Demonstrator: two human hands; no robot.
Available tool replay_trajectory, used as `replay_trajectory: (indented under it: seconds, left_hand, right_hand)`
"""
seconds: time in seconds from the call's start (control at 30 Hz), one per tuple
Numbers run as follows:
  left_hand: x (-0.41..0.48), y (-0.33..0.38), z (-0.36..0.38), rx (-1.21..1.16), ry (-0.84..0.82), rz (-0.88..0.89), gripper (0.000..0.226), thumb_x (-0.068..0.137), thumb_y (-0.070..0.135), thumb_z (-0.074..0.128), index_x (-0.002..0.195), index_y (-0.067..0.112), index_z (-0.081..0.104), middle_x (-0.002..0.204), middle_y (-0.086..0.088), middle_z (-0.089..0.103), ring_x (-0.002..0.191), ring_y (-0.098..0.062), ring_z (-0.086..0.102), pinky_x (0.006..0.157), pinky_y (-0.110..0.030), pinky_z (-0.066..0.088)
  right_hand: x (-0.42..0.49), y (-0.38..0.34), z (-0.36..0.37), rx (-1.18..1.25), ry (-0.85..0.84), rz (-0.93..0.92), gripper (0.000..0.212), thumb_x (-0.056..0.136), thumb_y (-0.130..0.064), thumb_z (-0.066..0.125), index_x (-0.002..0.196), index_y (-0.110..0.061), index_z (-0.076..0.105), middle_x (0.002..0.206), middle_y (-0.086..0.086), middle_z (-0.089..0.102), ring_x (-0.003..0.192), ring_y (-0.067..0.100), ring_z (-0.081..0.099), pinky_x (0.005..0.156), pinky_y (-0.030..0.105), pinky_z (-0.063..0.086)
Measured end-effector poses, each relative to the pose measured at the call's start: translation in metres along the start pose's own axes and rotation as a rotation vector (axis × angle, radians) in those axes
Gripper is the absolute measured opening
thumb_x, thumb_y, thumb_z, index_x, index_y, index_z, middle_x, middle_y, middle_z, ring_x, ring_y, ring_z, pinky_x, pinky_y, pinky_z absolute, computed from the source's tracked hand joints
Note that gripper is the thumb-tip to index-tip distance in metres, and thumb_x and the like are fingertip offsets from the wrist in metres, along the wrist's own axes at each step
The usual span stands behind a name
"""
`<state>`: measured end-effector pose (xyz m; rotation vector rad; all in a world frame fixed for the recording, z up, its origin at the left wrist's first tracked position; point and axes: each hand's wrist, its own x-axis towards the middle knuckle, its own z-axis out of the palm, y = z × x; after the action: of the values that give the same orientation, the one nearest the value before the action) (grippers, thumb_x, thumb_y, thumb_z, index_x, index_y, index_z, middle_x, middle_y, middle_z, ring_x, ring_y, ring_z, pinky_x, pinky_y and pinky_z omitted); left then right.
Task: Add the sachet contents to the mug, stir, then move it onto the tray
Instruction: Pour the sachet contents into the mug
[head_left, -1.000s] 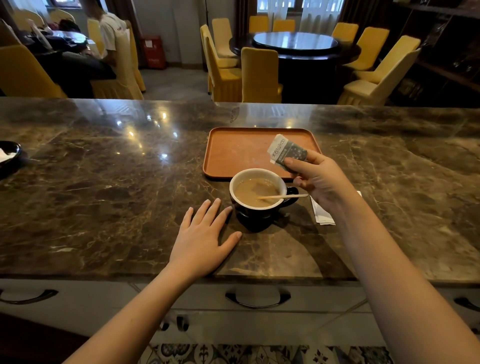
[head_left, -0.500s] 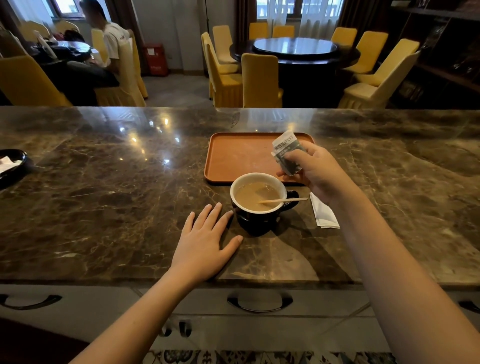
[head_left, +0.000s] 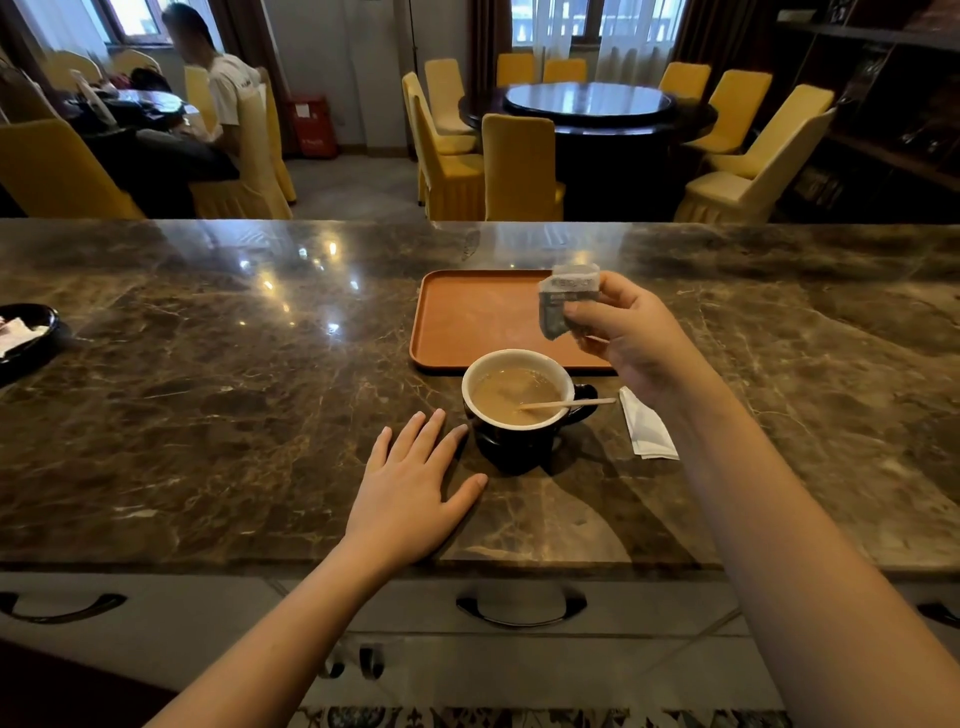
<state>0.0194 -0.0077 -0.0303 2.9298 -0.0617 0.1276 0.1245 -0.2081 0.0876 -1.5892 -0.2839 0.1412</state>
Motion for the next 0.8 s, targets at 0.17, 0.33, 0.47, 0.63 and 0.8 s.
replay_trajectory:
  seconds: [0.17, 0.33, 0.47, 0.63, 0.8]
  left_hand:
    - [0.0, -0.001, 0.0, 0.01, -0.006, 0.002, 0.076, 0.076, 0.071, 0.004, 0.143, 0.035, 0.009, 0.154, 0.006, 0.003, 0.139, -0.01, -0.006, 0.112, -0.038, -0.008]
    - [0.0, -0.002, 0.001, 0.002, 0.0, 0.011, 0.075, 0.077, 0.071, 0.005, 0.143, 0.035, 0.01, 0.155, 0.005, 0.004, 0.14, -0.011, -0.006, 0.112, -0.039, -0.007]
    - [0.0, -0.001, 0.001, 0.001, 0.002, 0.008, 0.076, 0.076, 0.071, 0.005, 0.143, 0.034, 0.01, 0.155, 0.004, 0.005, 0.14, -0.011, -0.005, 0.112, -0.039, -0.007]
    - [0.0, 0.0, 0.0, -0.001, 0.002, 0.005, 0.078, 0.074, 0.072, 0.004, 0.143, 0.034, 0.011, 0.154, 0.004, 0.006, 0.14, -0.012, -0.004, 0.112, -0.038, -0.007]
    - [0.0, -0.002, 0.001, 0.004, -0.002, 0.007, 0.078, 0.075, 0.072, 0.004, 0.143, 0.034, 0.011, 0.155, 0.004, 0.006, 0.14, -0.012, -0.004, 0.112, -0.039, -0.006]
  right_hand:
    - [-0.005, 0.001, -0.005, -0.028, 0.032, 0.033, 0.024, 0.082, -0.008, 0.06, 0.105, -0.015, 0.06, 0.099, 0.003, 0.066, 0.095, 0.021, 0.063, 0.081, 0.03, 0.053]
    - [-0.014, -0.001, -0.015, -0.077, 0.071, 0.029, 0.021, 0.079, -0.01, 0.065, 0.098, -0.017, 0.066, 0.092, -0.003, 0.068, 0.087, 0.015, 0.058, 0.073, 0.026, 0.045]
    - [-0.022, -0.004, -0.025, 0.006, 0.061, 0.031, 0.021, 0.078, -0.005, 0.065, 0.092, -0.021, 0.066, 0.088, -0.002, 0.068, 0.077, 0.014, 0.056, 0.064, 0.023, 0.045]
    - [-0.037, 0.003, -0.045, 0.03, 0.098, 0.078, 0.018, 0.083, -0.008, 0.06, 0.1, -0.013, 0.062, 0.085, 0.005, 0.068, 0.062, 0.008, 0.065, 0.057, 0.016, 0.052]
    - [-0.059, 0.023, -0.071, -0.2, 0.154, 0.1, 0.011, 0.085, -0.007, 0.058, 0.095, -0.01, 0.064, 0.082, 0.008, 0.069, 0.061, 0.008, 0.068, 0.056, 0.02, 0.053]
